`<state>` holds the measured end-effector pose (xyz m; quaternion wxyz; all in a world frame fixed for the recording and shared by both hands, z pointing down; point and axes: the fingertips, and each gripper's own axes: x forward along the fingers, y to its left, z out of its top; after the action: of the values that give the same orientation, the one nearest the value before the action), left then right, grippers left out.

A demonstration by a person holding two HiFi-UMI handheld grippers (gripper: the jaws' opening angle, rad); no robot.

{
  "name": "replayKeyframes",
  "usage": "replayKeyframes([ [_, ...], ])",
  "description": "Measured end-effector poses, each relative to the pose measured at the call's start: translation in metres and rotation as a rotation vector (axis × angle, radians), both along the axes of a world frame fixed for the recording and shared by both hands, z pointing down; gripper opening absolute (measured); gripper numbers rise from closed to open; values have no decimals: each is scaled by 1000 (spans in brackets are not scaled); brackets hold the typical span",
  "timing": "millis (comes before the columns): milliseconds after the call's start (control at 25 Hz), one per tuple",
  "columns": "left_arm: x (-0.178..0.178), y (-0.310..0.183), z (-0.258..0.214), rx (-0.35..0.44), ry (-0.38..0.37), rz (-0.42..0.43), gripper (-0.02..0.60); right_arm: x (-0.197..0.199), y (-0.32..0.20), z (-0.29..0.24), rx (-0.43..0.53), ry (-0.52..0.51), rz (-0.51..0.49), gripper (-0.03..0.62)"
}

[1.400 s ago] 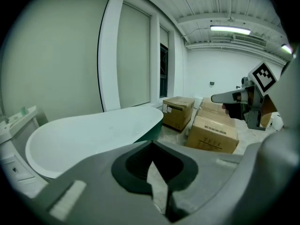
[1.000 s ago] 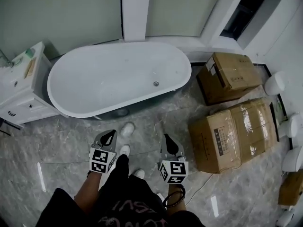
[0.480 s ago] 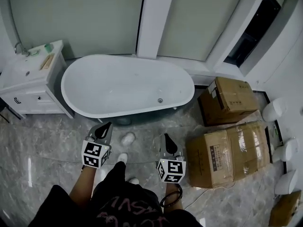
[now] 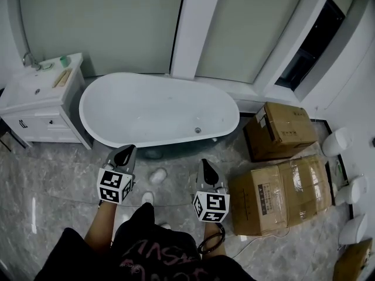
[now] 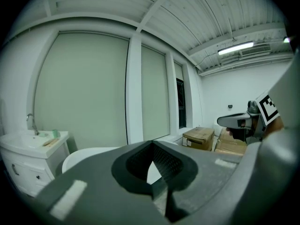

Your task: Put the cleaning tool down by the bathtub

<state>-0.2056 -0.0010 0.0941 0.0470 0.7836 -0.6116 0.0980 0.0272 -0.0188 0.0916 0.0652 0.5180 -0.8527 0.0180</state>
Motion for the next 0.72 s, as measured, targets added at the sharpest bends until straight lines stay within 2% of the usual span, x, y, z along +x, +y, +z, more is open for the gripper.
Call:
replayKeyframes([
  [560, 9, -2, -7, 22, 2, 52, 0, 1, 1, -8, 12, 18, 1, 18],
  [720, 12, 0, -7, 23, -19, 59, 0, 5, 2, -7, 10, 19, 10, 18],
])
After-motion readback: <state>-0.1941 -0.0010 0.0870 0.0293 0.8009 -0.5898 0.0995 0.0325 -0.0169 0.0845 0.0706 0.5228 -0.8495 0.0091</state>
